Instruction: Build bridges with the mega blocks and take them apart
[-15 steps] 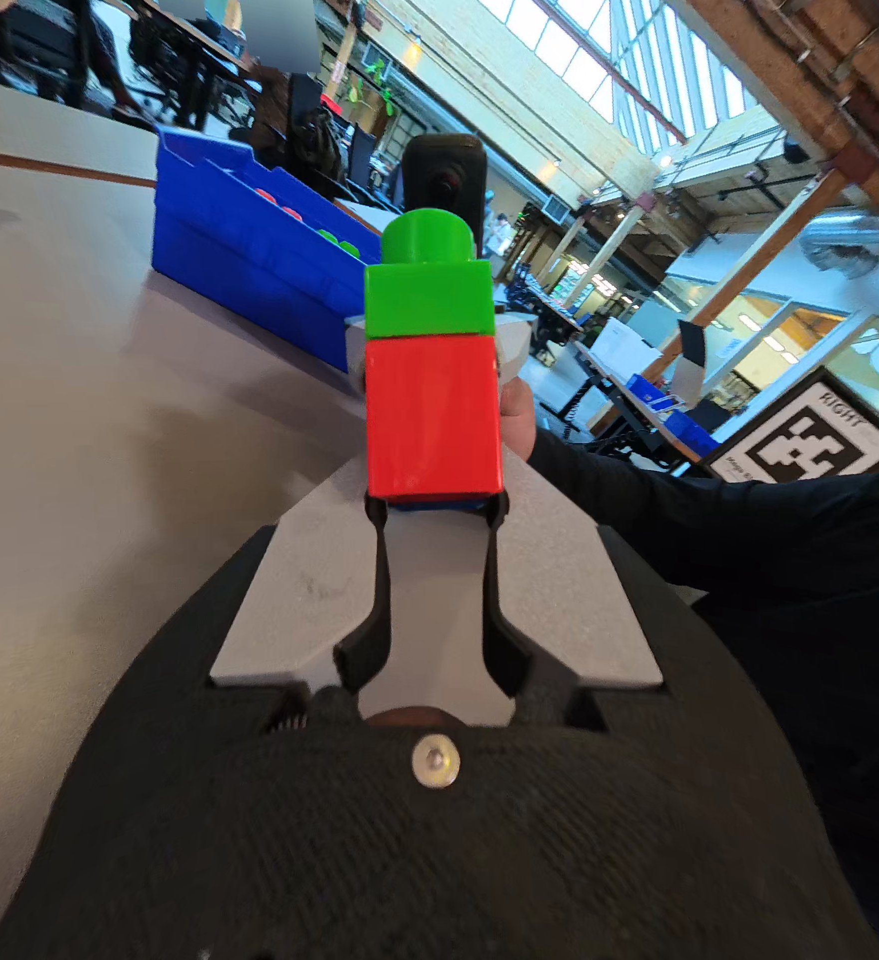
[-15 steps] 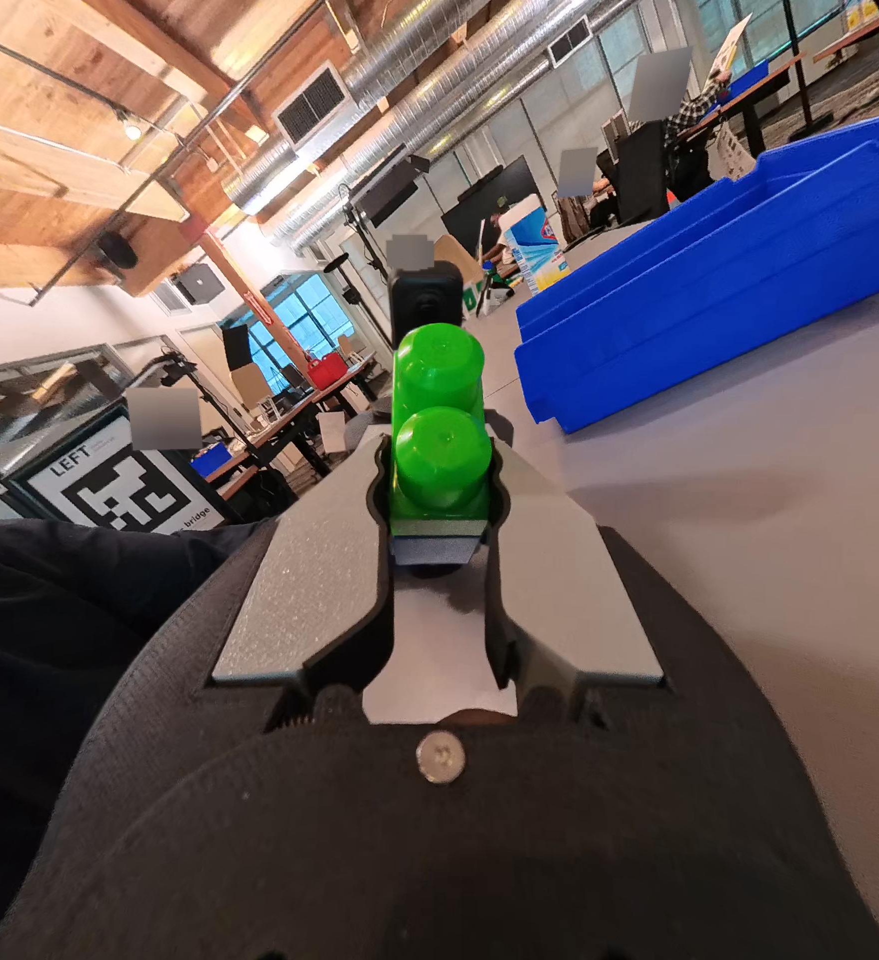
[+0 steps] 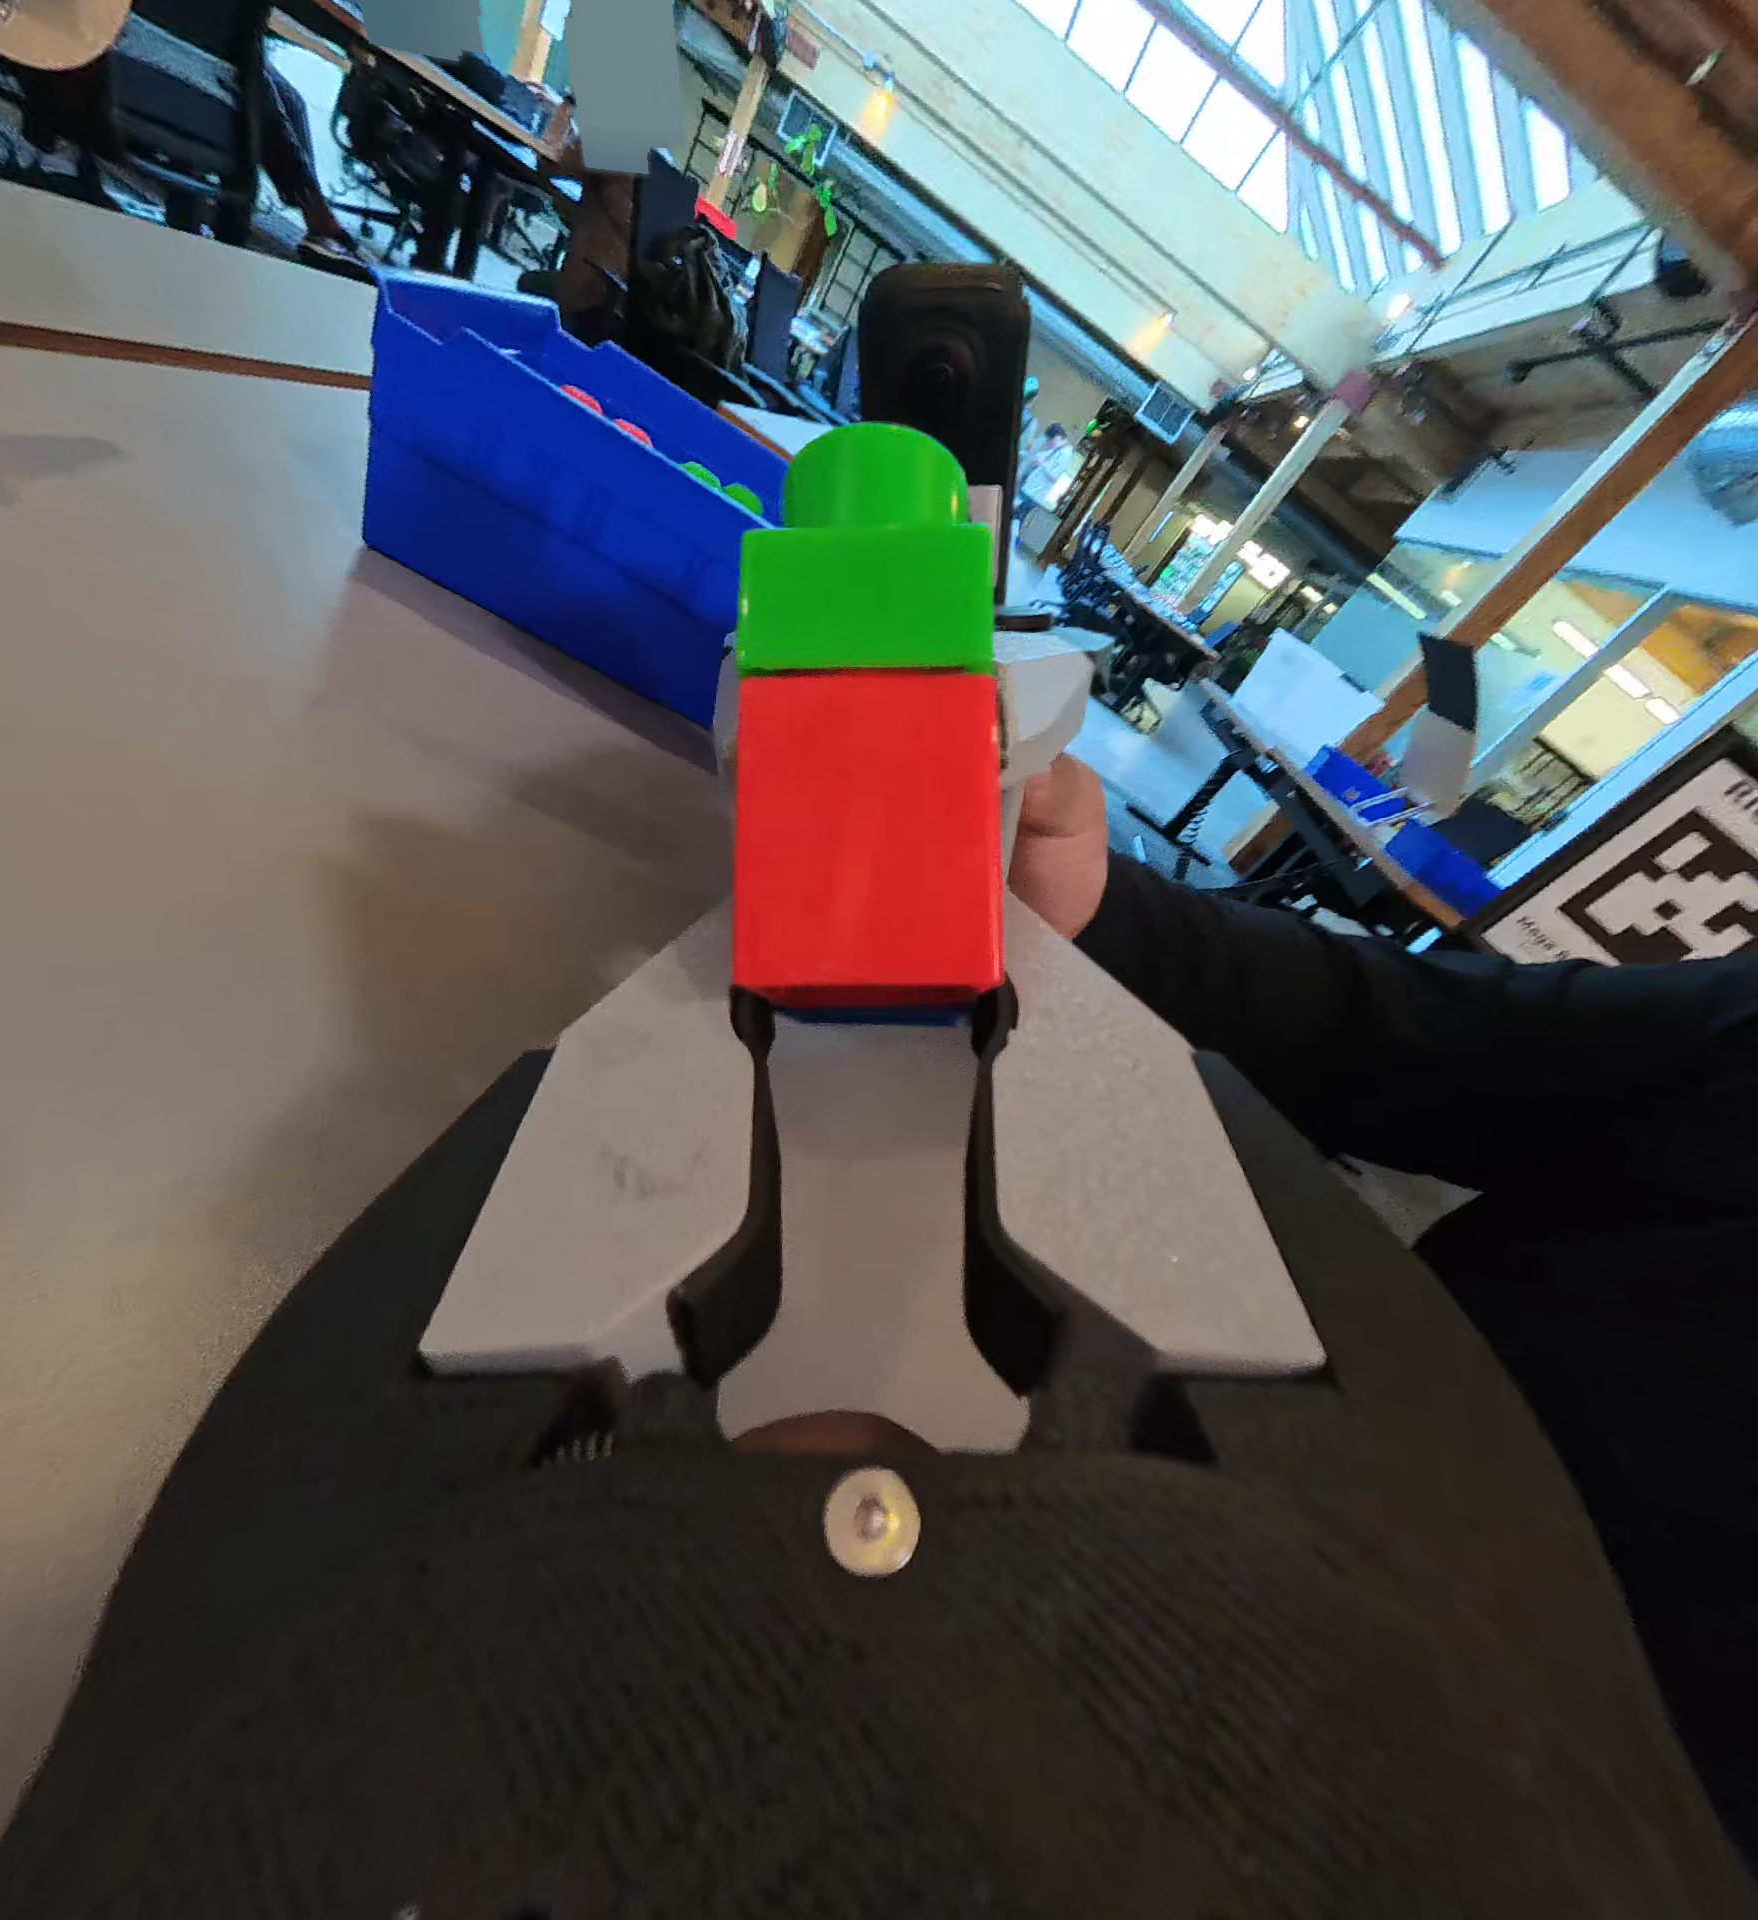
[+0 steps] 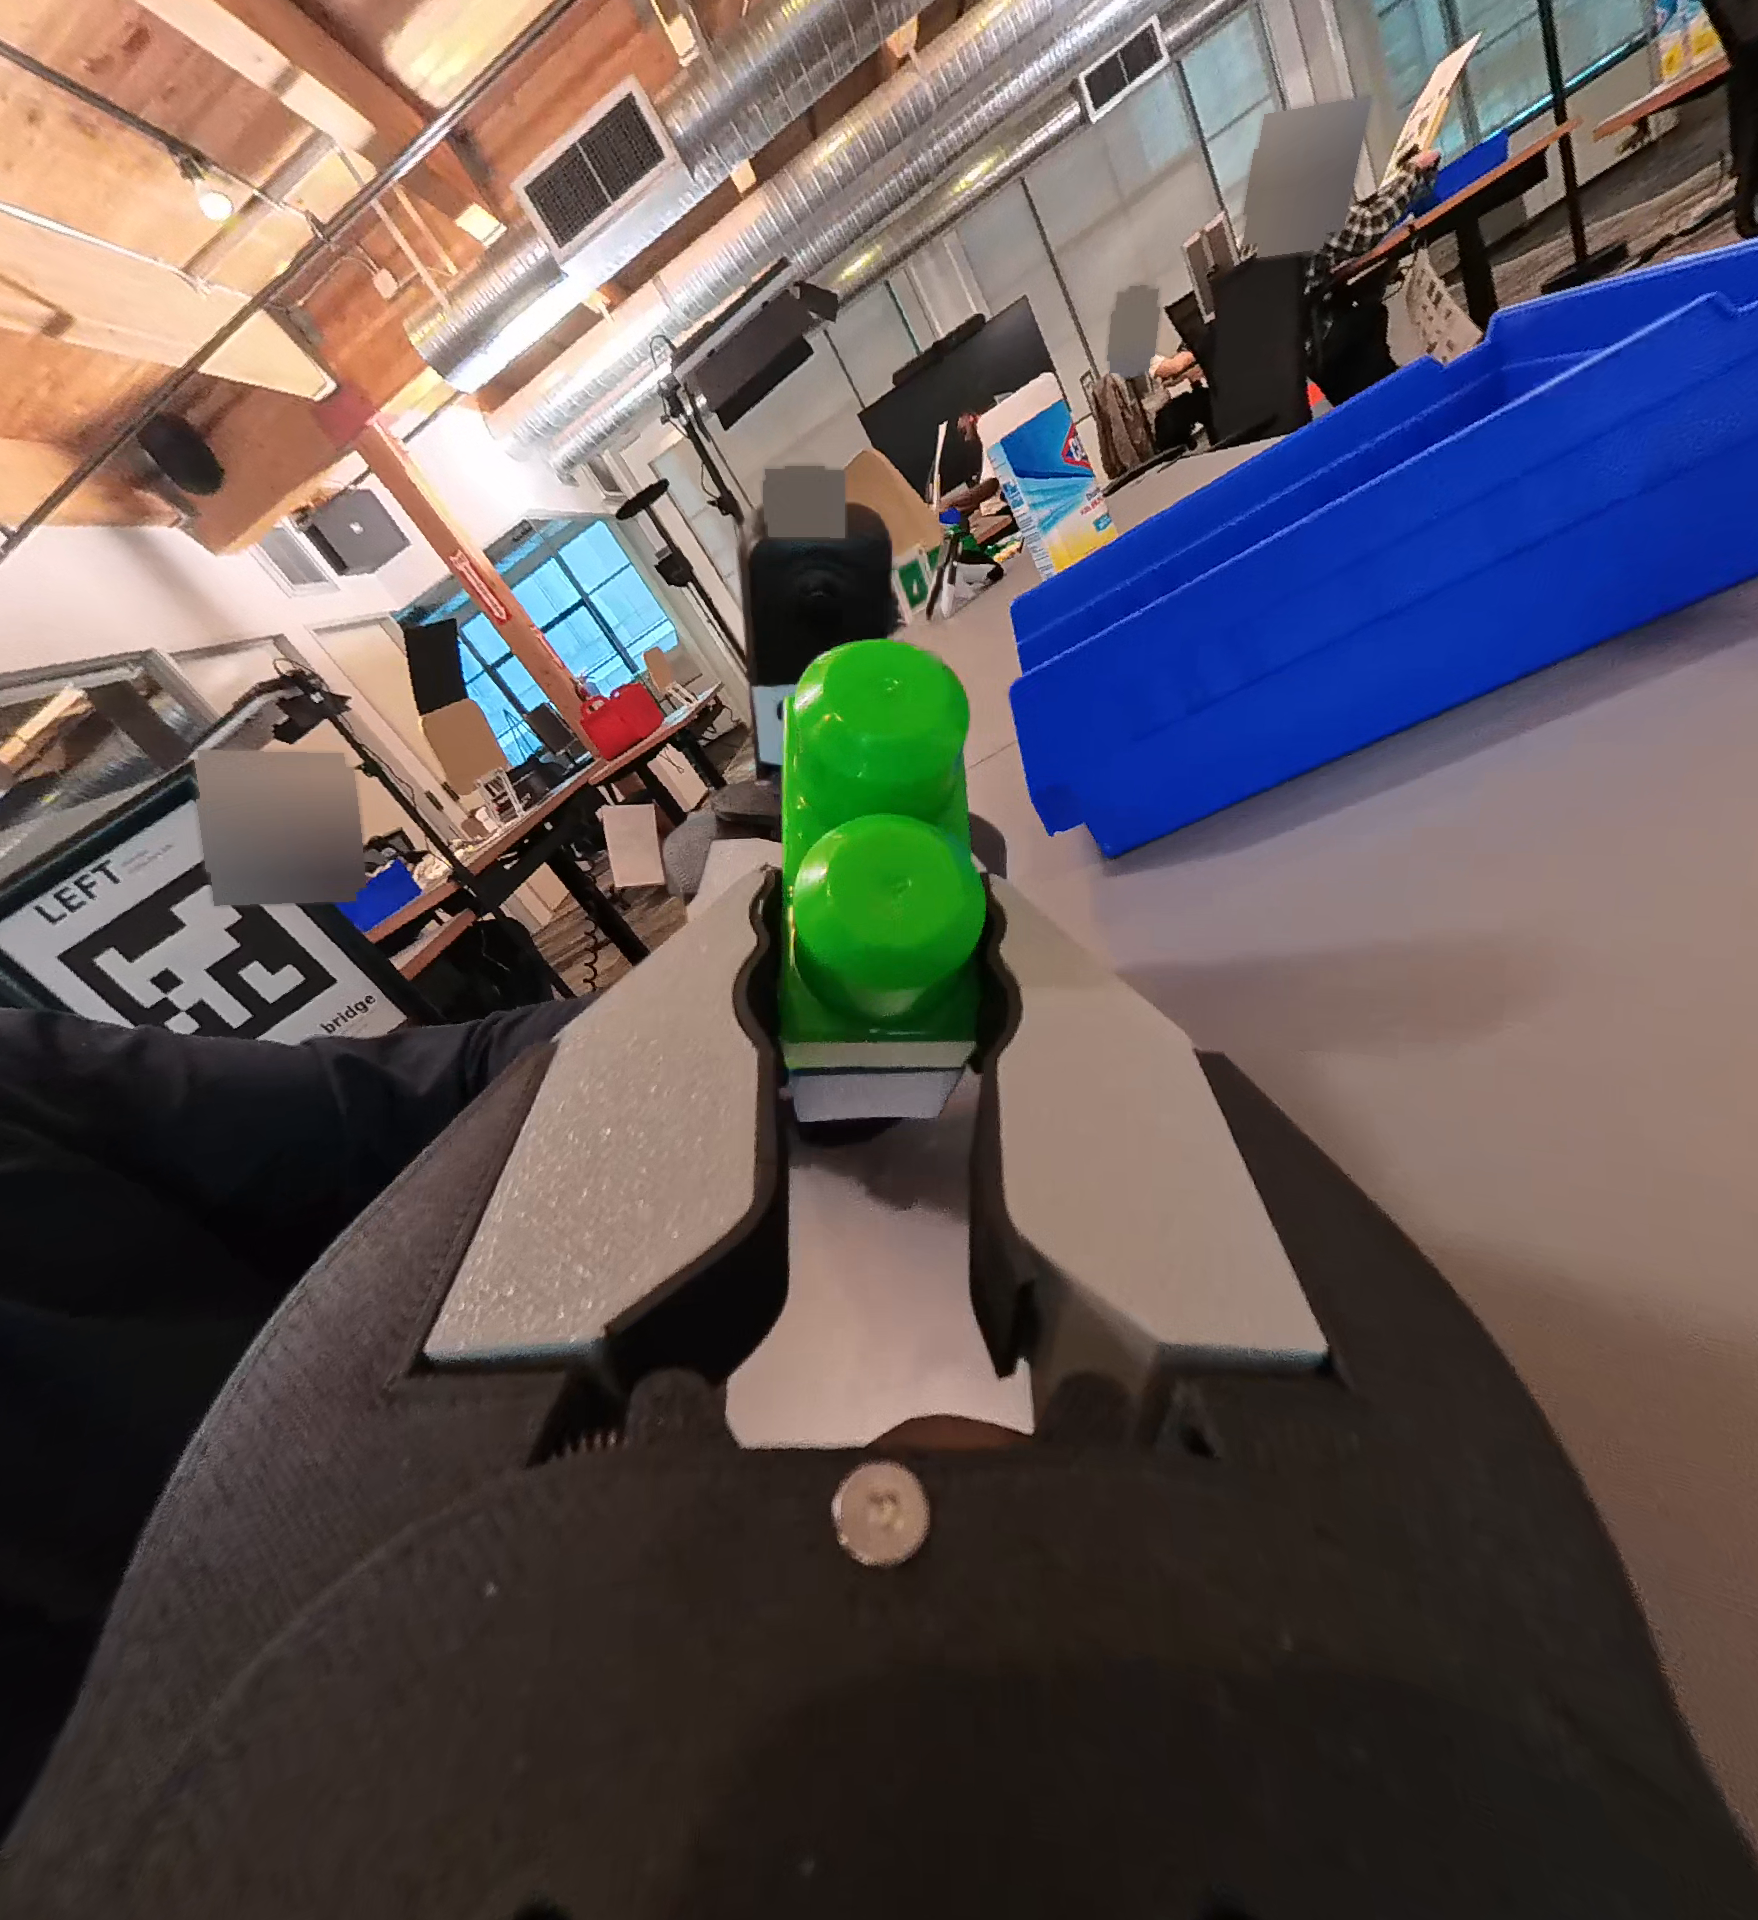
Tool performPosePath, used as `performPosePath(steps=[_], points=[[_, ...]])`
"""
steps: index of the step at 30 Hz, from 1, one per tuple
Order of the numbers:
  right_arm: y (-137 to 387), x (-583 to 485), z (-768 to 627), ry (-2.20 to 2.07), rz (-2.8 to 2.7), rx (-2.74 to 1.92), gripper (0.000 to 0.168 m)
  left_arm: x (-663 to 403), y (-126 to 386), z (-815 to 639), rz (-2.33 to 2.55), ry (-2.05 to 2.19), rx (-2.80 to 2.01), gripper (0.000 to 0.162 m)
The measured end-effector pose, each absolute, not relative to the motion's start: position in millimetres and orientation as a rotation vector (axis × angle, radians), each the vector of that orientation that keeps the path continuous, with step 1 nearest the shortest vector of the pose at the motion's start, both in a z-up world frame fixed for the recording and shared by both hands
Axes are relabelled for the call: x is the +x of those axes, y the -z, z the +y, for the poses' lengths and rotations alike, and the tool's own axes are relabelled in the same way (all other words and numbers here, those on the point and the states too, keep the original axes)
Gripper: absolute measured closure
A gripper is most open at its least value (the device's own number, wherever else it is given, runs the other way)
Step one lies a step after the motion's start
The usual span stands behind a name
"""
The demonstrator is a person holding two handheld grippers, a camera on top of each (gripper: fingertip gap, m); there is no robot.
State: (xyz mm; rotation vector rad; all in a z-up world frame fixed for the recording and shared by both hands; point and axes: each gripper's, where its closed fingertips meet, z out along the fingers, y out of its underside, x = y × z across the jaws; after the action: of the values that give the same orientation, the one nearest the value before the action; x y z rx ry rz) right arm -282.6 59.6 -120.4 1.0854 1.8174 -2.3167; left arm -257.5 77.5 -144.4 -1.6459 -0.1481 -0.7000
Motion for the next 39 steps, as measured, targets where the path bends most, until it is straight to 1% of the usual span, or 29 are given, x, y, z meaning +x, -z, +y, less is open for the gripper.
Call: performPosePath(steps=[4,6,7,8,9,16,19,23,25,39], points=[[106,-286,59,2.381,1.691,1.067,0.135,-259,131,76,-0.149,0.803,-1.545,0.128],[95,-281,61,2.411,1.651,1.007,0.129,-257,124,73,-0.14,0.828,-1.505,0.128],[95,-281,65,2.429,1.662,1.021,0.131,-259,124,73,-0.138,0.808,-1.516,0.128],[96,-282,68,2.437,1.689,1.038,0.136,-260,124,72,-0.136,0.787,-1.518,0.128],[97,-281,70,2.435,1.722,1.042,0.137,-261,124,72,-0.134,0.776,-1.523,0.128],[101,-281,71,2.42,1.789,1.063,0.137,-263,125,72,-0.156,0.782,-1.515,0.127],[101,-281,70,2.416,1.76,1.055,0.131,-265,125,73,-0.162,0.778,-1.515,0.127],[106,-283,65,2.389,1.783,1.066,0.129,-263,125,73,-0.156,0.785,-1.518,0.127],[104,-283,65,2.404,1.782,1.069,0.135,-262,127,73,-0.155,0.776,-1.53,0.127],[129,-273,65,2.142,2.055,1.076,0.135,-257,142,74,-0.137,0.758,-1.633,0.128]])
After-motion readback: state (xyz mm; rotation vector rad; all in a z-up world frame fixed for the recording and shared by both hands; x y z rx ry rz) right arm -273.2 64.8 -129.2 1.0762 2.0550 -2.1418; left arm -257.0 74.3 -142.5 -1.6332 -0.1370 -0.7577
